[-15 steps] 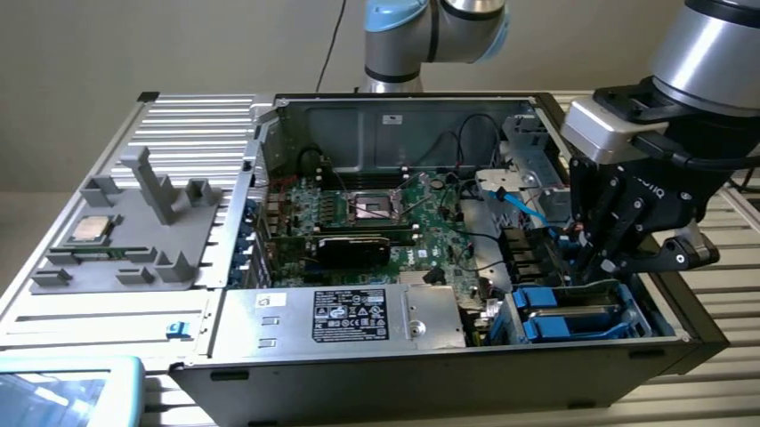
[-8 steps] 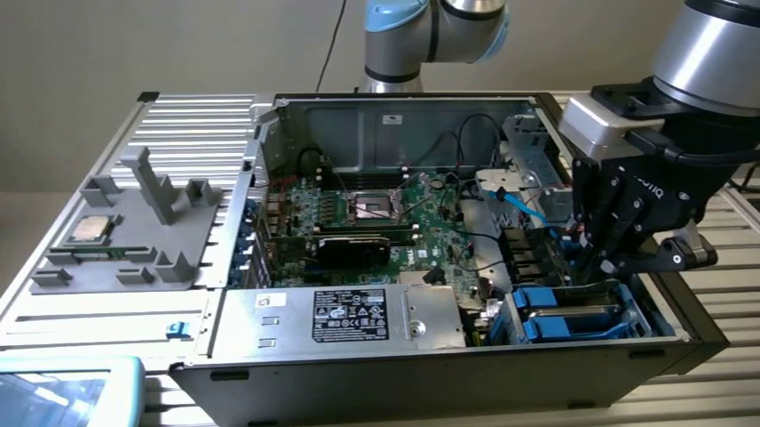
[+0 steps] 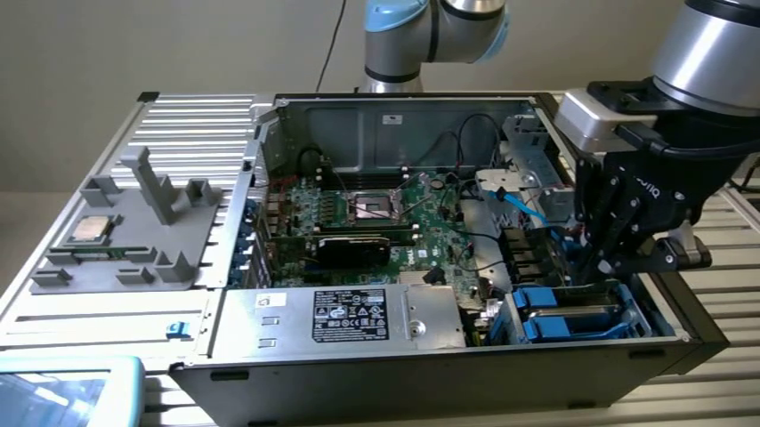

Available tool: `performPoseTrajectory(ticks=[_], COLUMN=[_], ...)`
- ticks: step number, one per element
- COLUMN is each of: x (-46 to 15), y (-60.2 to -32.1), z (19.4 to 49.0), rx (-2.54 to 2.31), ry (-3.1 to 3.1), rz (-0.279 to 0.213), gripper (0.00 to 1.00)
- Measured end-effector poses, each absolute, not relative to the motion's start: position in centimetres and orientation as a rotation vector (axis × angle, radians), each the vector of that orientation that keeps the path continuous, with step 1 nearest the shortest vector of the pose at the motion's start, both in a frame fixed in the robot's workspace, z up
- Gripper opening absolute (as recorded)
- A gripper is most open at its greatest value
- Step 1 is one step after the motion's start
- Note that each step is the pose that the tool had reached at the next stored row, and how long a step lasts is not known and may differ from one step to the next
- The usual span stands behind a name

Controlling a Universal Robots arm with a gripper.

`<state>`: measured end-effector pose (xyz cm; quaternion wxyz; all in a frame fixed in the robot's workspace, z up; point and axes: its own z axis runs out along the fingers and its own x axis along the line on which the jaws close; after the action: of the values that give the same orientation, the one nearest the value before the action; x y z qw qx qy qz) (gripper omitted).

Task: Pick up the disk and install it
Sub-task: 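Insert the first disk wire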

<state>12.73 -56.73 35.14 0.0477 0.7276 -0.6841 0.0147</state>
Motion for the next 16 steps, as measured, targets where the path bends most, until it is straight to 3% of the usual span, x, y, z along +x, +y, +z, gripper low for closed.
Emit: performPoseTrajectory(ticks=[16], x=[12.9], y=[-55.2], z=[35.0], rx=[2.165], ry=[-2.063], rz=[0.113], gripper=[0.16])
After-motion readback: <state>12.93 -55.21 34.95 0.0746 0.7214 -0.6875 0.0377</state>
